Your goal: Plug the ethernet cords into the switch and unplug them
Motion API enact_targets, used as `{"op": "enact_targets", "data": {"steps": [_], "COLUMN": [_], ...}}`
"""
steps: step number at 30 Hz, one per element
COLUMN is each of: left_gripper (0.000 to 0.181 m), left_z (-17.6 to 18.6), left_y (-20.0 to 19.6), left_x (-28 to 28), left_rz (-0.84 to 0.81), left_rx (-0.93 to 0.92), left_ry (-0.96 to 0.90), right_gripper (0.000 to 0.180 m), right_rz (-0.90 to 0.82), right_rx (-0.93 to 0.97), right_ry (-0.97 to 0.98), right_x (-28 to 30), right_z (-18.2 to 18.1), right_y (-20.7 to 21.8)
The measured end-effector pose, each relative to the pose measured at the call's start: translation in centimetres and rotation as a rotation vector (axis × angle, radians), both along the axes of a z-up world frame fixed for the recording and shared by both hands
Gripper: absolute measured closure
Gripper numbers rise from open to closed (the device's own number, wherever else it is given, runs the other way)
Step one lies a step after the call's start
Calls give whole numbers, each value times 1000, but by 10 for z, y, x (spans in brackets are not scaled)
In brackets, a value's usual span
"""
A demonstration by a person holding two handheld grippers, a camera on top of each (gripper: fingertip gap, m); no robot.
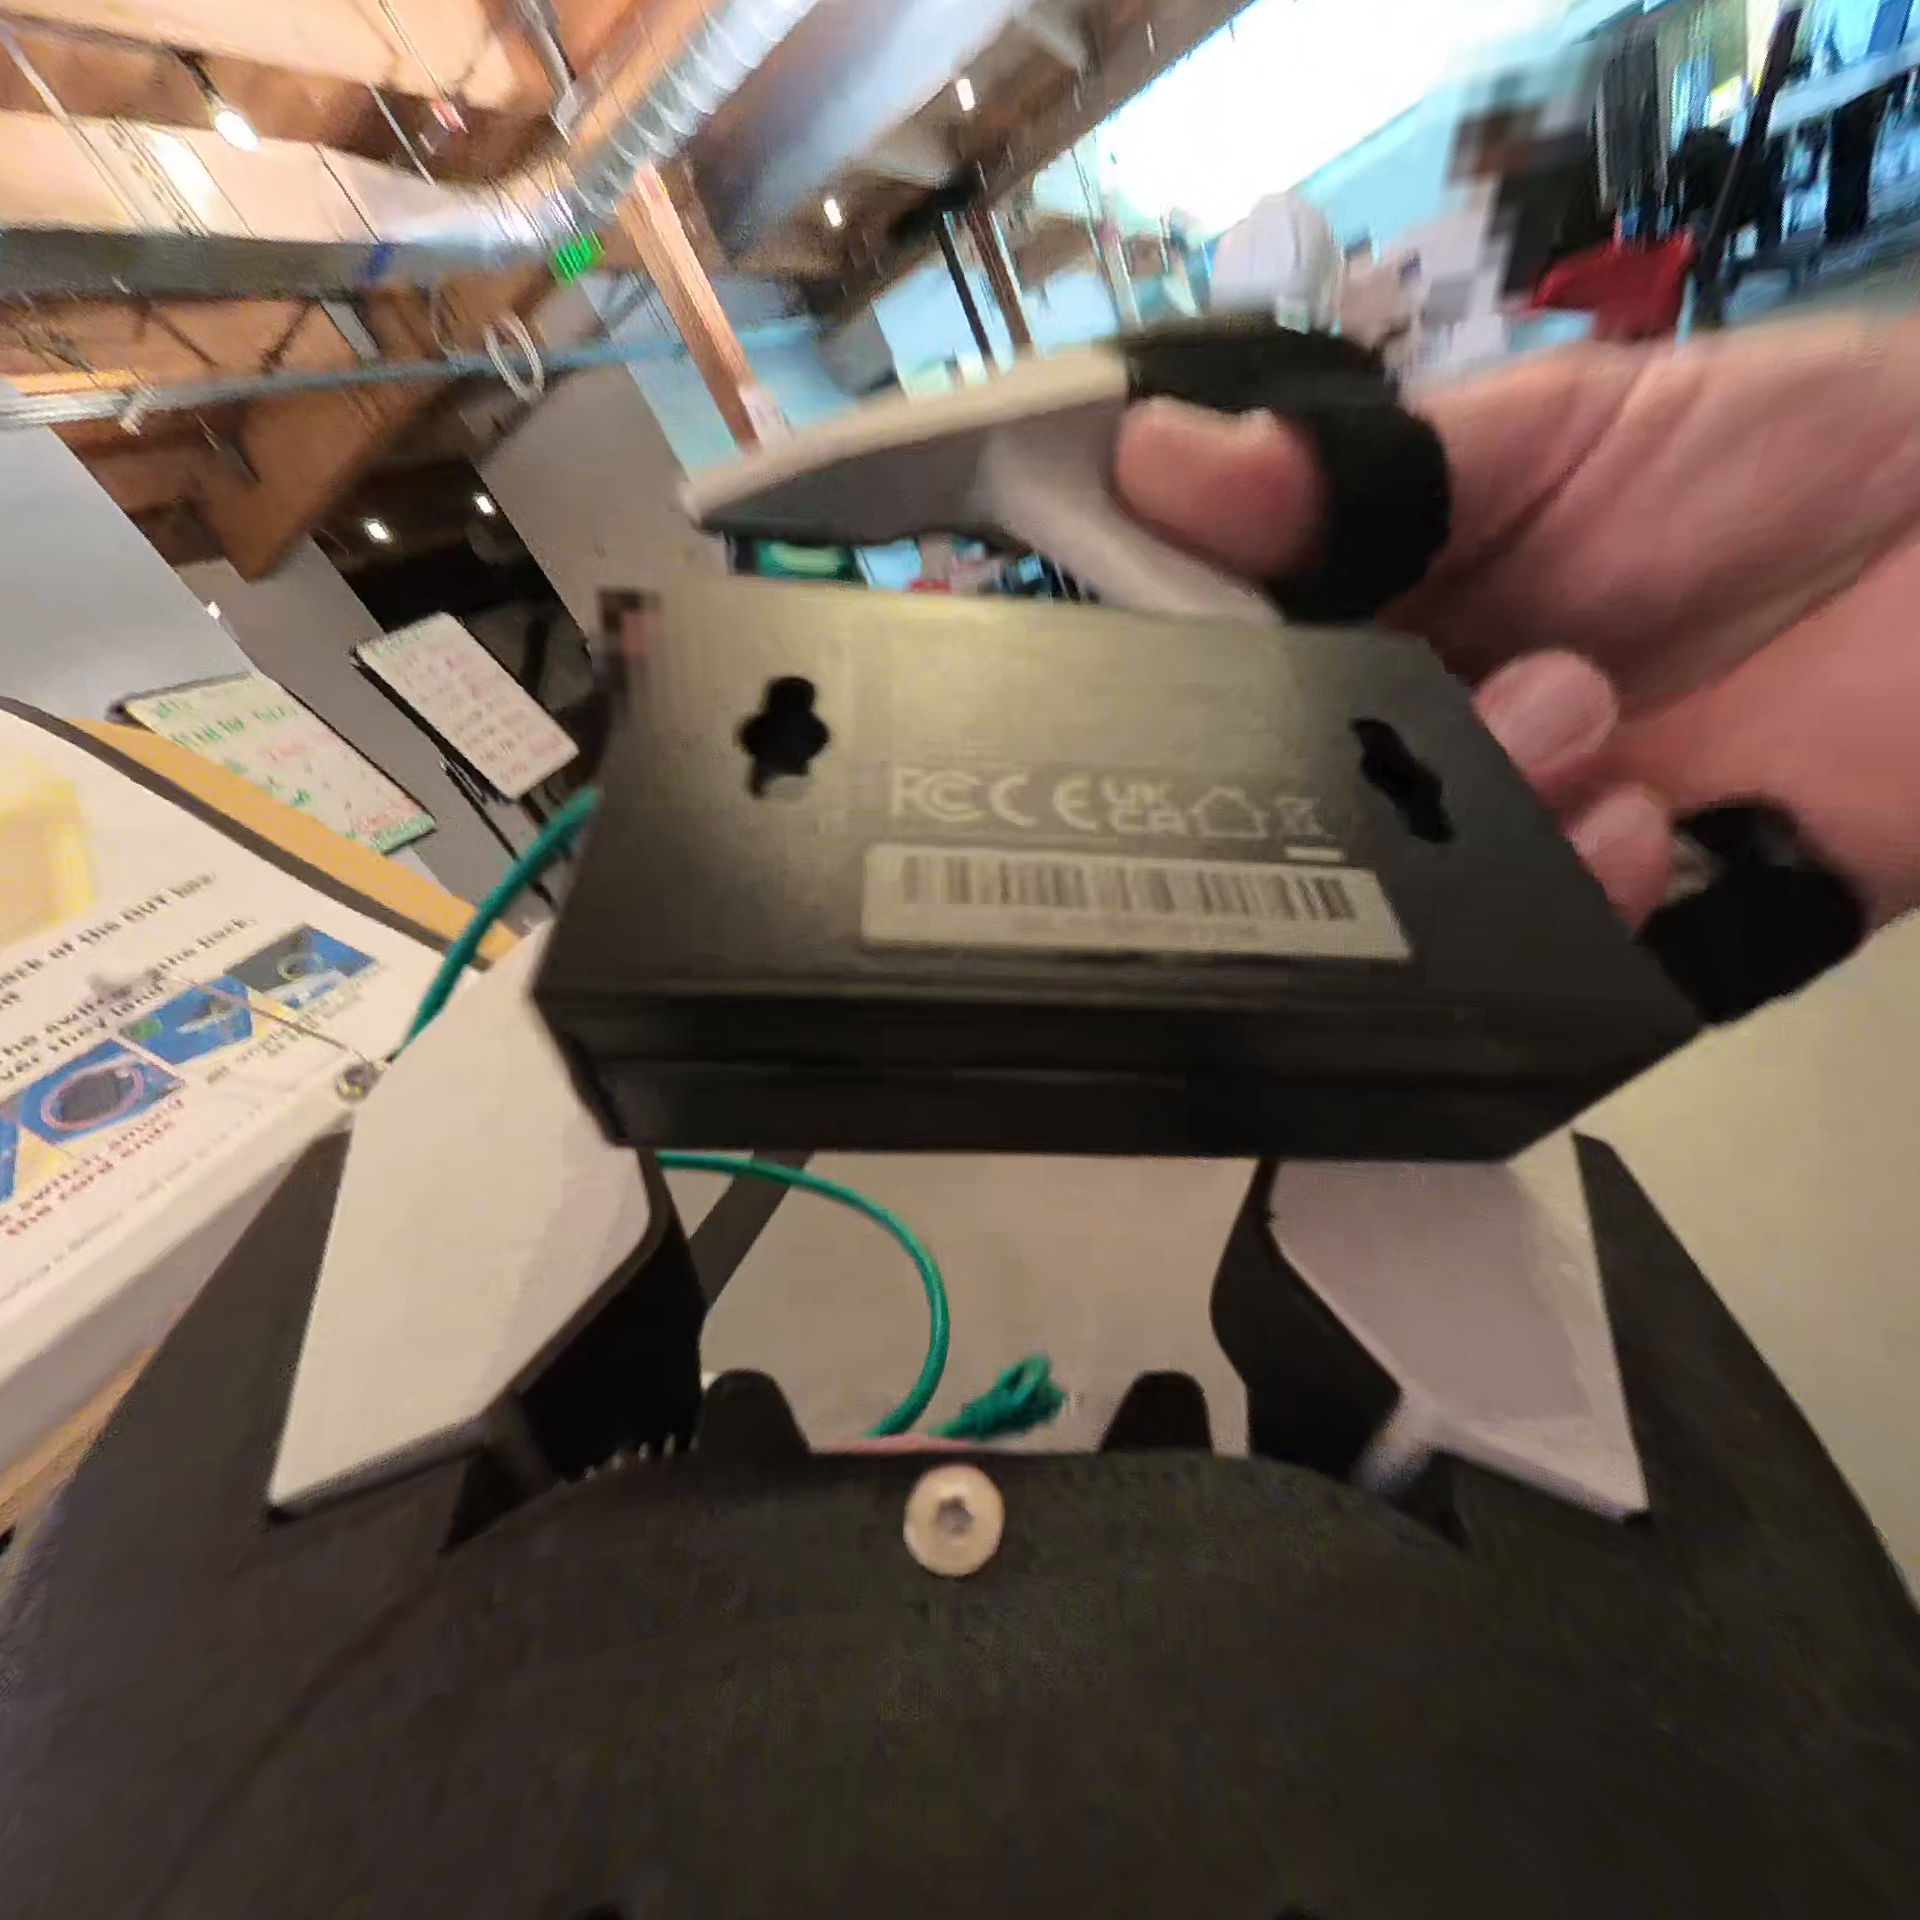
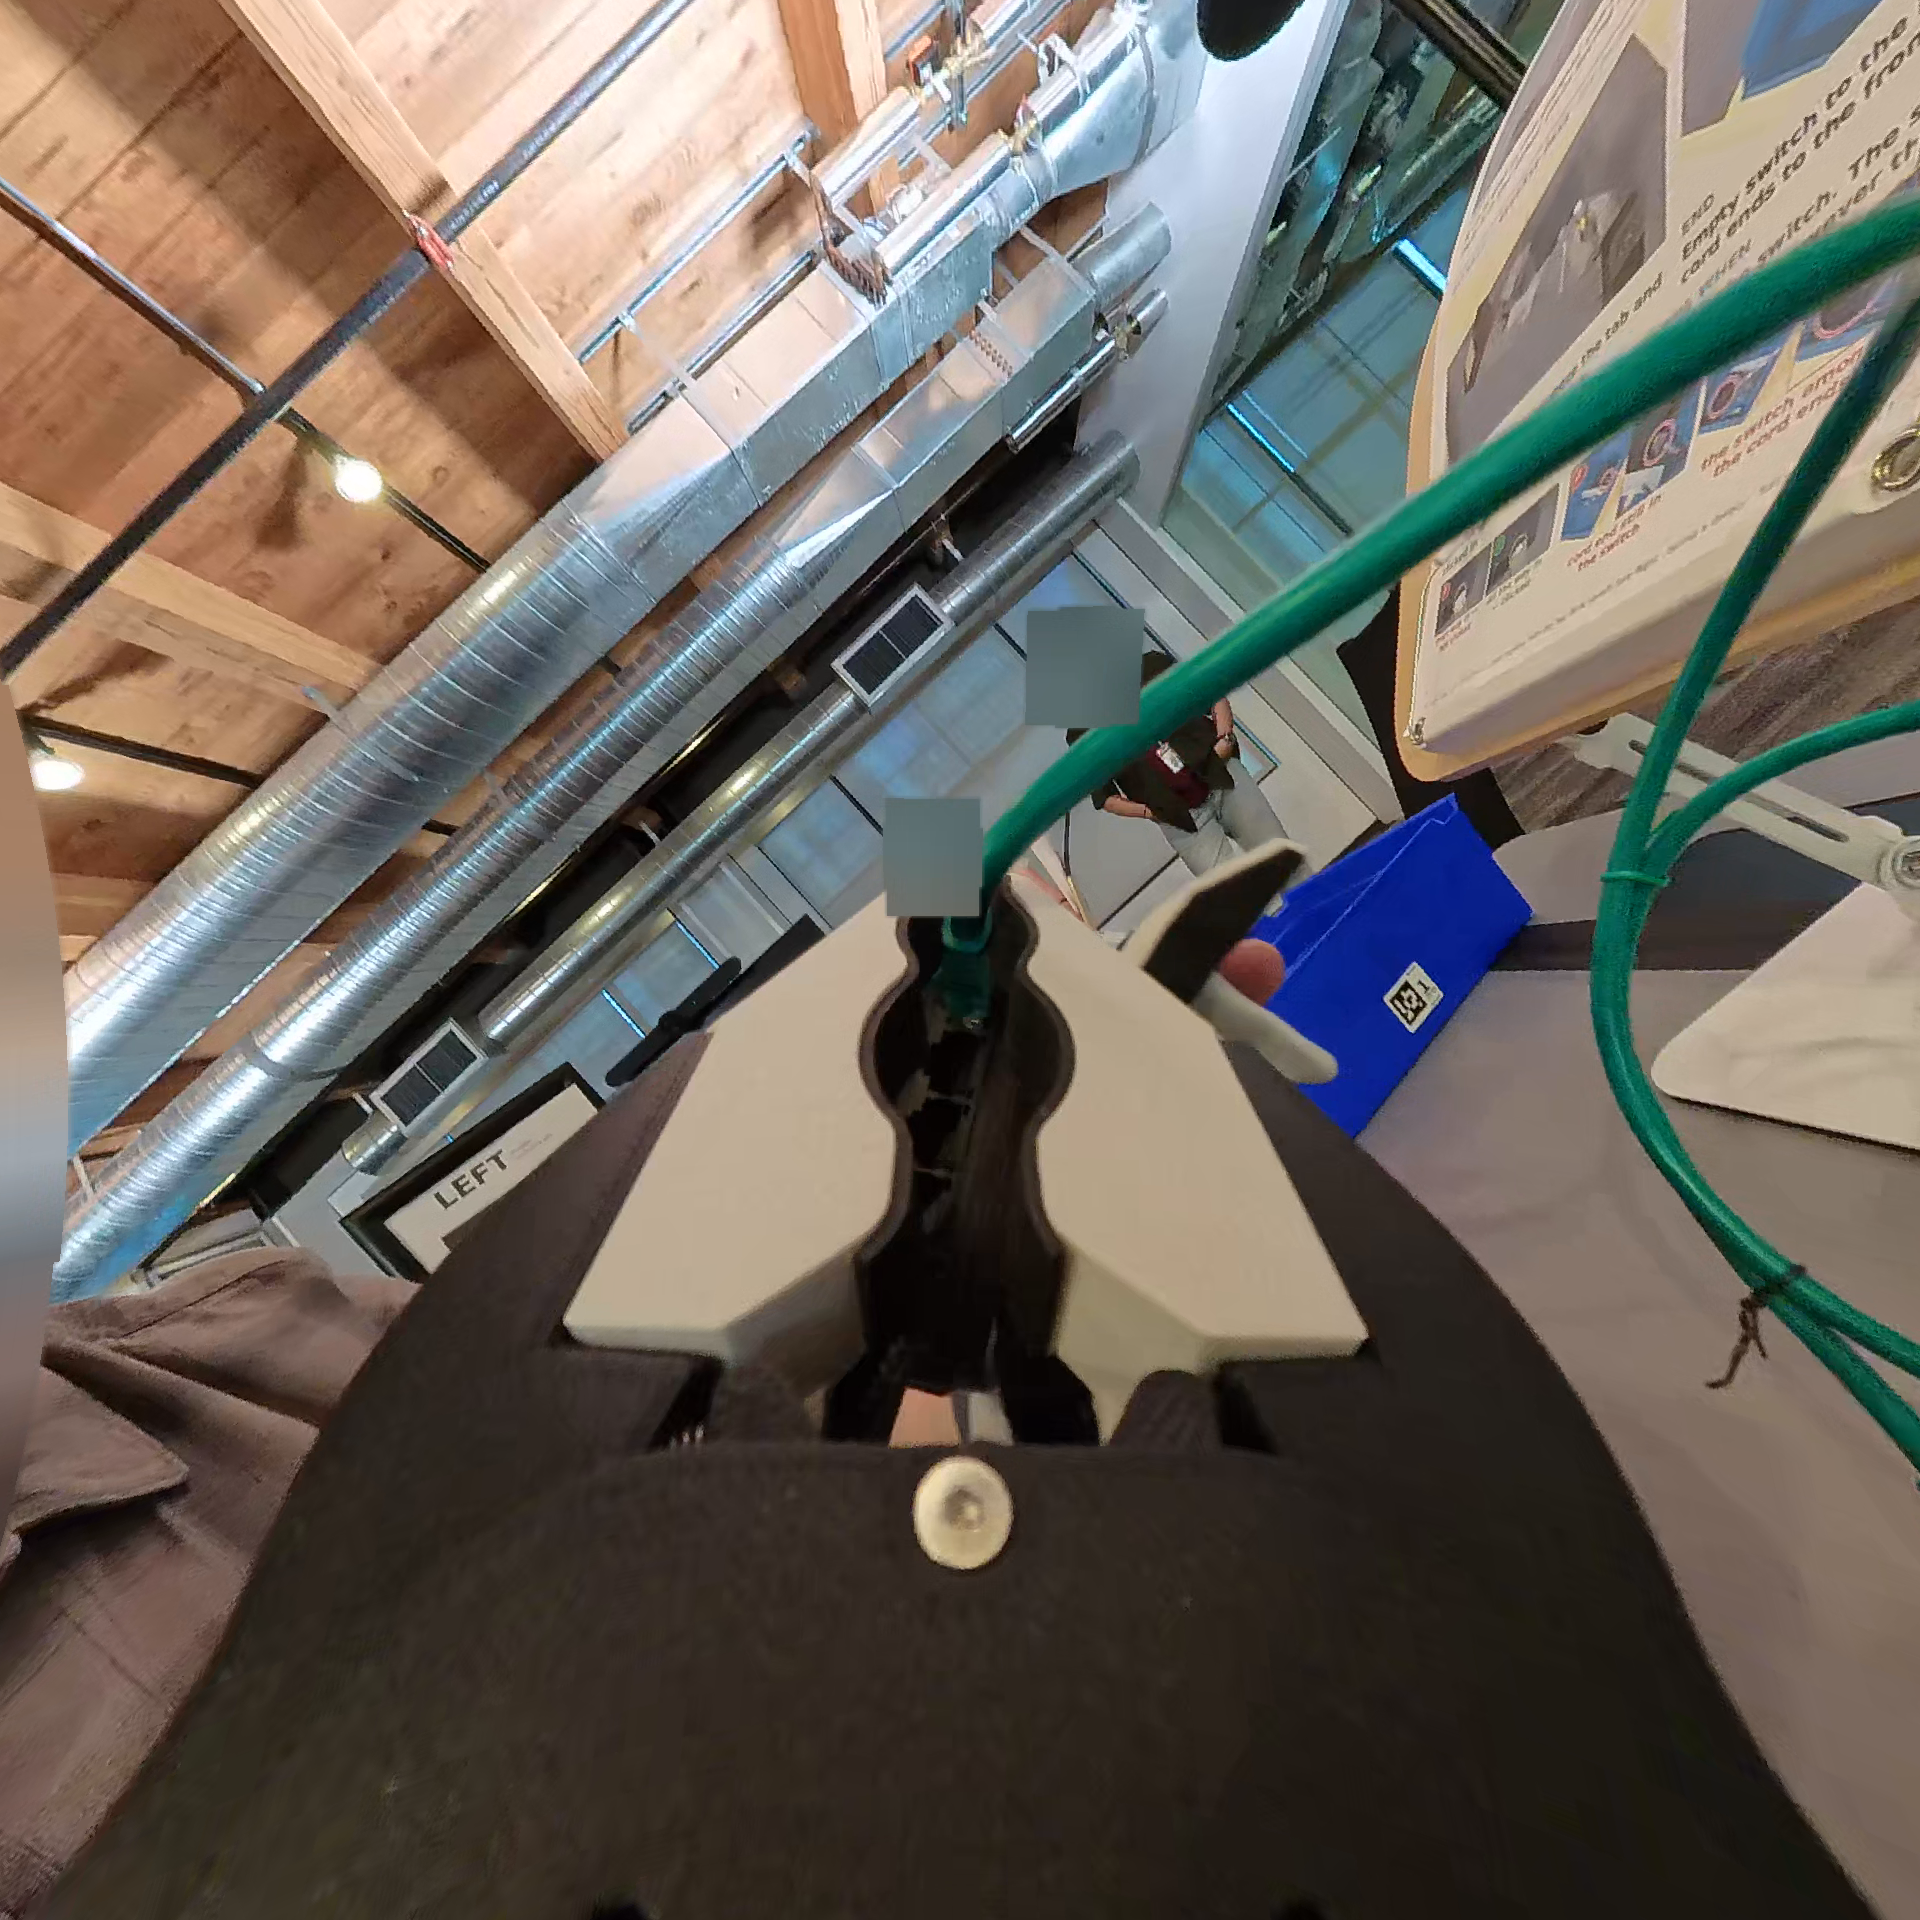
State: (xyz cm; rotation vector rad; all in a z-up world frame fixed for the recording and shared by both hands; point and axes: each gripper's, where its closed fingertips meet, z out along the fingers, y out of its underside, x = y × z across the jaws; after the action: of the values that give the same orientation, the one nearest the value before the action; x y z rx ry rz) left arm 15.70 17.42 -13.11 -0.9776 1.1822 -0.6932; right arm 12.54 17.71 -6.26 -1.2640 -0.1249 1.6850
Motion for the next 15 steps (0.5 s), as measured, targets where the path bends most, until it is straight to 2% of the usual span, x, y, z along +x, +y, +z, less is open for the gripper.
{"op": "enact_targets", "data": {"steps": [6, 15], "left_gripper": [67, 62], "left_z": [35, 70], "left_y": [-17, -41], "left_x": [-7, -10], "left_rz": [-89, -245], "left_rx": [-70, -215], "left_ry": [-162, -316], "right_gripper": [173, 172], "right_rz": [0, -61], "right_rx": [2, 36], "right_ry": [17, 146], "right_x": [-3, 5], "right_z": [4, 21], "right_y": [-2, 0]}}
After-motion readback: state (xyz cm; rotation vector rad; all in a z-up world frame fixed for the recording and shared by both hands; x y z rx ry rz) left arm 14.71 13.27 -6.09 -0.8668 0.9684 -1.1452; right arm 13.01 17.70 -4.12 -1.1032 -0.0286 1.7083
